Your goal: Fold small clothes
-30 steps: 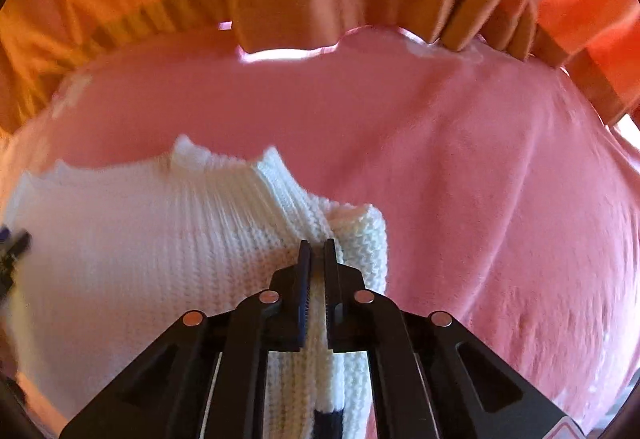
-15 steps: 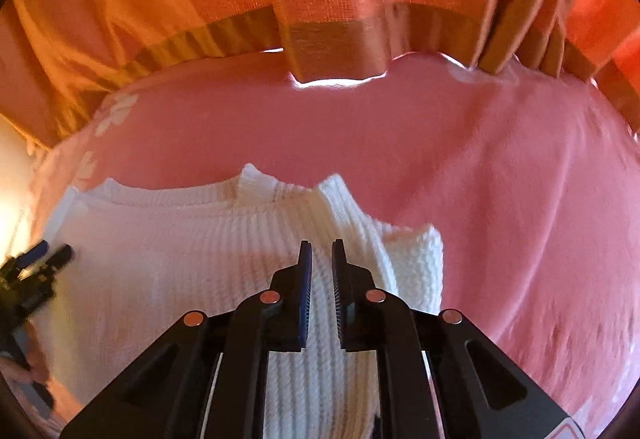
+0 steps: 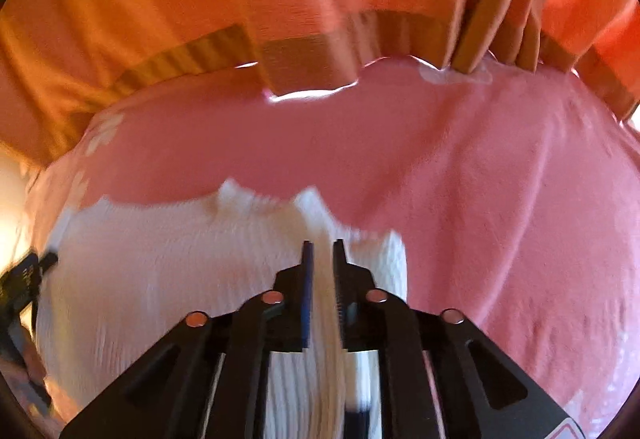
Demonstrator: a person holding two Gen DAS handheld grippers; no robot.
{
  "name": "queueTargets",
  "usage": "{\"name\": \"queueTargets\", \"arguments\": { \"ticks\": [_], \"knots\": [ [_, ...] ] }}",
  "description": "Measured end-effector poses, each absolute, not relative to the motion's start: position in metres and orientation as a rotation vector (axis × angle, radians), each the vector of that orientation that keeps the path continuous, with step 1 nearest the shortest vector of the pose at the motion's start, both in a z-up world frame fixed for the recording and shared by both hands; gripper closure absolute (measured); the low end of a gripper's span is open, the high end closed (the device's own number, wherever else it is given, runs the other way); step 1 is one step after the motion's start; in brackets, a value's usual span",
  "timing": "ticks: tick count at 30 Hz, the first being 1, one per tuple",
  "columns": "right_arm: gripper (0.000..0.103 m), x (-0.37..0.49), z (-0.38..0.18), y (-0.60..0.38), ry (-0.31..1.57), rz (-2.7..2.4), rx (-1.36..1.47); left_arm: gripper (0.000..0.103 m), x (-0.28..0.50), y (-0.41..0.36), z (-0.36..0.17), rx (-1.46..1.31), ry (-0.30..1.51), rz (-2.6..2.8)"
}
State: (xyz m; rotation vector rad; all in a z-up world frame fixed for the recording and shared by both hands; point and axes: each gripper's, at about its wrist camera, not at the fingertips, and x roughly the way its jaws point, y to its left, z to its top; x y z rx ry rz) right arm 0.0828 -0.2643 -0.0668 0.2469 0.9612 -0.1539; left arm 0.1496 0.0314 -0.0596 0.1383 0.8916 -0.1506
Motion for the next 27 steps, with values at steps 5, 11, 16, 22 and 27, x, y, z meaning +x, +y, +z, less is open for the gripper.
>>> {"name": "queueTargets", "arguments": {
  "ticks": [5,11,16,22,27],
  "knots": [
    [0.058,0.029,-0.070,-0.255,1.012,-0.136,0.229,0.022,0.121,0.054,-0.063,0.187,0.921,-0.202],
    [0.041,-0.028,-0.098,-0.246,1.058,-0.140,0.186,0.021,0.083,0.104,-0.072,0.129,0.995,-0.247],
    [0.041,-0.066,-0.128,-0.242,1.112,-0.131,0.257,0.021,0.053,0.141,-0.087,-0.045,1.065,-0.326],
    [0.088,-0.083,-0.111,-0.228,1.057,-0.126,0.216,0.079,0.030,0.143,-0.108,-0.127,1.139,-0.361],
    [0.085,-0.093,-0.129,-0.241,1.140,-0.184,0.212,0.079,0.021,0.149,-0.110,-0.065,1.138,-0.283]
  ]
}}
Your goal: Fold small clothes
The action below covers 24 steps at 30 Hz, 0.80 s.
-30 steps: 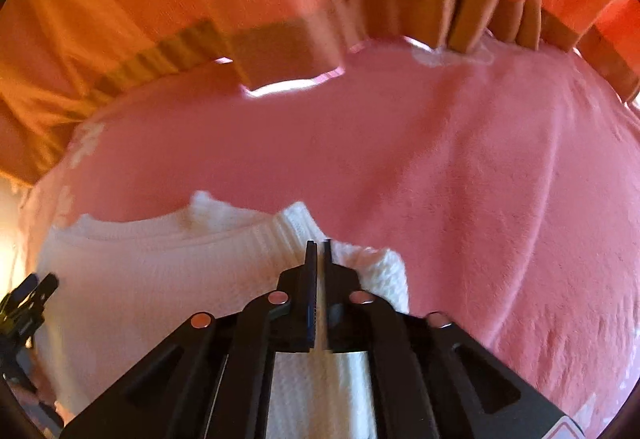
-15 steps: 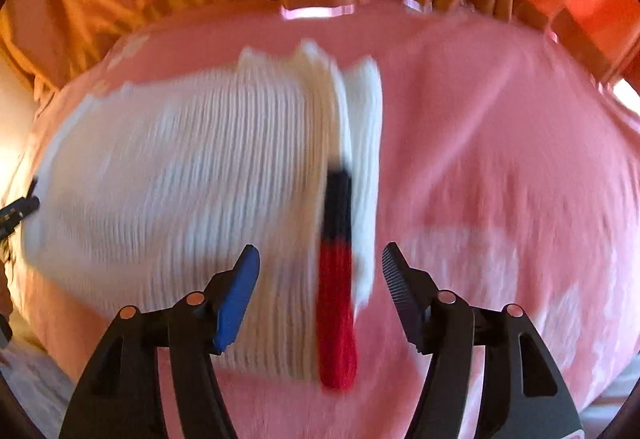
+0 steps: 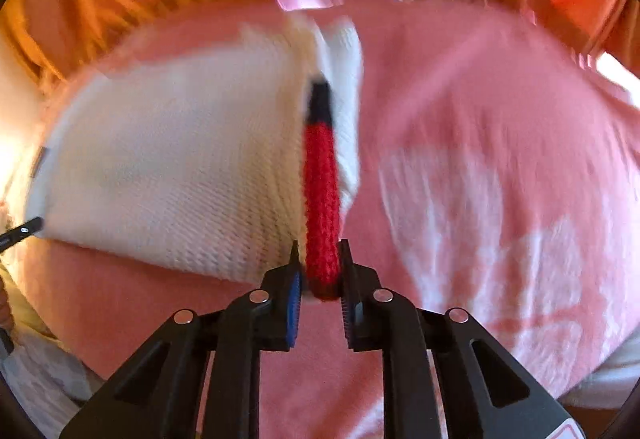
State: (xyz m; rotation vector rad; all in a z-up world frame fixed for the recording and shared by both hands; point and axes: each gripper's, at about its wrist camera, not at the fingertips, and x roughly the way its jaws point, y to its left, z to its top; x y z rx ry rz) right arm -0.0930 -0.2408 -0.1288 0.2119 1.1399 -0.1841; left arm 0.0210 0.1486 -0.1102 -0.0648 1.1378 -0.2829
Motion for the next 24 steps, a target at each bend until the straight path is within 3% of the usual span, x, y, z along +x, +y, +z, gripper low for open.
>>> {"name": "queueTargets", "arguments": {
  "ticks": [5,11,14,15,17,19,22,24],
  "knots": [
    [0.074,-0.099,-0.095,-0.244,1.082,-0.226,0.176,0.068,0.013,0.139,-0.087,0.014,1.052,-0.248],
    [0.074,-0.065,-0.019,-0.241,0.913,-0.166,0.146,0.049,0.023,0.098,-0.019,0.064,0.851,-0.261],
    [0.077,-0.018,-0.008,-0.222,0.886,-0.142,0.073,0.029,0.043,0.054,0.006,0.151,0.727,-0.245],
    [0.086,-0.001,-0.013,-0.215,0.897,-0.127,0.064,0.024,0.052,0.038,0.009,0.185,0.686,-0.229],
    [0.094,0.034,-0.029,-0.211,0.947,-0.077,0.083,0.023,0.069,0.012,0.005,0.244,0.650,-0.208],
    [0.096,0.058,-0.053,-0.216,0.994,-0.079,0.071,0.023,0.093,-0.003,-0.012,0.267,0.665,-0.193],
    [0.096,0.082,-0.085,-0.229,1.053,-0.163,0.006,0.024,0.119,-0.004,-0.044,0.273,0.758,-0.137],
    [0.103,0.090,-0.099,-0.252,1.093,-0.202,0.085,0.025,0.135,0.004,-0.068,0.281,0.833,-0.084]
  ]
}}
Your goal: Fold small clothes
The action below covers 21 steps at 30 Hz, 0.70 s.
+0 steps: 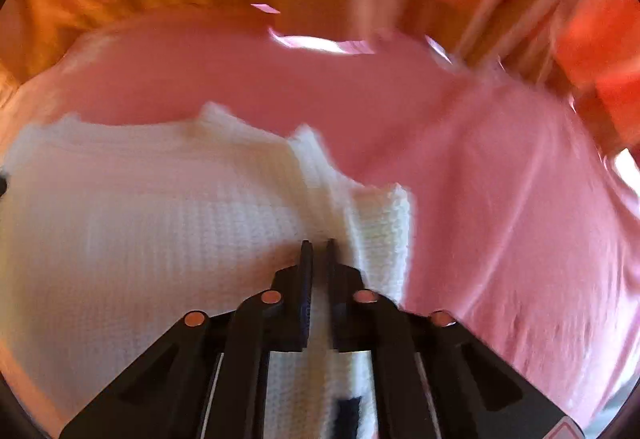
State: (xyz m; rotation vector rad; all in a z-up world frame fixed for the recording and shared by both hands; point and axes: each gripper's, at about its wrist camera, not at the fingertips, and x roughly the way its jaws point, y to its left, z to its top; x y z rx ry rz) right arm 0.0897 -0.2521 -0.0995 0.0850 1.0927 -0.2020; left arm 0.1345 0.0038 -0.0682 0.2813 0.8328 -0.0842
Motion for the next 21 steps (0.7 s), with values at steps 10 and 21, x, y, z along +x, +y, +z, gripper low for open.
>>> {"name": "queueTargets", "arguments": {
  "ticks": [10,21],
  "knots": [
    [0.094,0.069,-0.057,-0.256,0.994,-0.186,0.177,0.025,0.129,0.010,-0.068,0.230,0.865,-0.118],
    [0.085,0.028,-0.053,-0.228,0.963,-0.132,0.185,0.022,0.105,-0.002,-0.065,0.274,0.849,-0.137]
  ]
}}
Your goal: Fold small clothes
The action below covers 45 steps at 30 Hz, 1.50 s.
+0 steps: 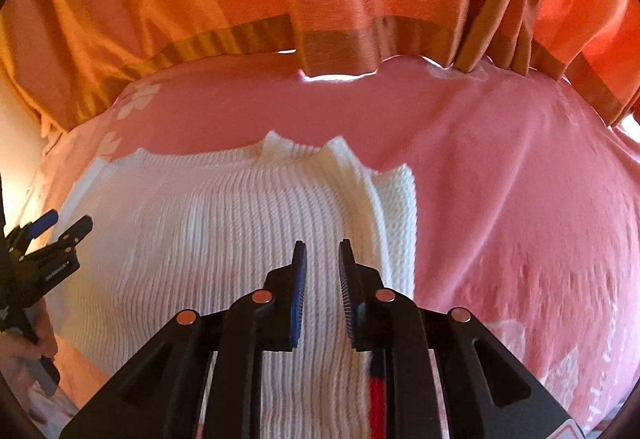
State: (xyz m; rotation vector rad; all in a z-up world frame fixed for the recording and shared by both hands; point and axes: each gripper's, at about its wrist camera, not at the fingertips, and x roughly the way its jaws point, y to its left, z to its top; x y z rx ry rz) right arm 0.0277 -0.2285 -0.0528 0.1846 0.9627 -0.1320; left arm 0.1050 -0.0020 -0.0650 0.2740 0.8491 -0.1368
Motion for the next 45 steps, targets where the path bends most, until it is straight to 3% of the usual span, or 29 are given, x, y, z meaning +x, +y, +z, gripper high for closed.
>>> {"name": "queueTargets", "arguments": {
  "ticks": [7,8,11,18,19,20,21,22,24,27,31,33,35,36,37,40,45],
  "knots": [
    [0.085,0.037,-0.073,-0.234,1.001,-0.141,0.207,0.020,0.097,0.002,-0.070,0.263,0.866,-0.131],
    [0.080,0.039,-0.071,-0.237,0.994,-0.149,0.206,0.020,0.098,0.002,-0.070,0.263,0.868,-0.129],
    [0.047,0.051,-0.064,-0.255,0.946,-0.213,0.213,0.019,0.110,0.007,-0.067,0.219,0.870,-0.112],
    [0.048,0.089,-0.097,-0.266,1.033,-0.203,0.172,0.018,0.162,0.044,-0.076,-0.057,0.998,-0.101],
    [0.051,0.093,-0.102,-0.266,1.047,-0.201,0.170,0.029,0.168,0.048,-0.082,-0.105,1.024,-0.109],
    [0.065,0.096,-0.106,-0.265,1.053,-0.202,0.166,0.039,0.170,0.049,-0.085,-0.126,1.040,-0.115],
    [0.087,0.096,-0.105,-0.265,1.050,-0.201,0.165,0.061,0.172,0.048,-0.086,-0.119,1.041,-0.113],
    [0.089,0.096,-0.097,-0.265,1.031,-0.176,0.192,0.093,0.171,0.048,-0.083,-0.102,1.019,-0.105],
    [0.091,0.088,-0.074,-0.265,0.960,-0.137,0.243,0.099,0.167,0.049,-0.066,-0.141,0.974,-0.175],
    [0.095,0.079,-0.051,-0.266,0.863,-0.139,0.223,0.099,0.162,0.049,-0.051,-0.107,0.901,-0.168],
    [0.095,0.096,-0.113,-0.280,1.067,-0.185,0.232,0.094,0.179,0.051,-0.085,-0.083,1.028,-0.133],
    [0.092,0.092,-0.104,-0.276,1.041,-0.198,0.215,0.091,0.174,0.054,-0.082,-0.092,1.011,-0.129],
    [0.085,0.079,-0.076,-0.269,0.947,-0.204,0.200,0.070,0.165,0.058,-0.065,-0.083,0.990,-0.135],
    [0.085,0.069,-0.061,-0.263,0.897,-0.197,0.186,0.041,0.158,0.062,-0.054,-0.083,0.955,-0.135],
    [0.085,0.063,-0.054,-0.257,0.874,-0.185,0.178,0.023,0.149,0.068,-0.042,-0.075,0.900,-0.120],
    [0.085,0.041,-0.040,-0.230,0.843,-0.086,0.158,0.022,0.136,0.084,-0.033,-0.023,0.852,-0.091],
    [0.086,0.025,-0.055,-0.164,0.934,0.110,0.094,0.022,0.117,0.126,-0.068,-0.170,1.032,-0.122]
  ]
}}
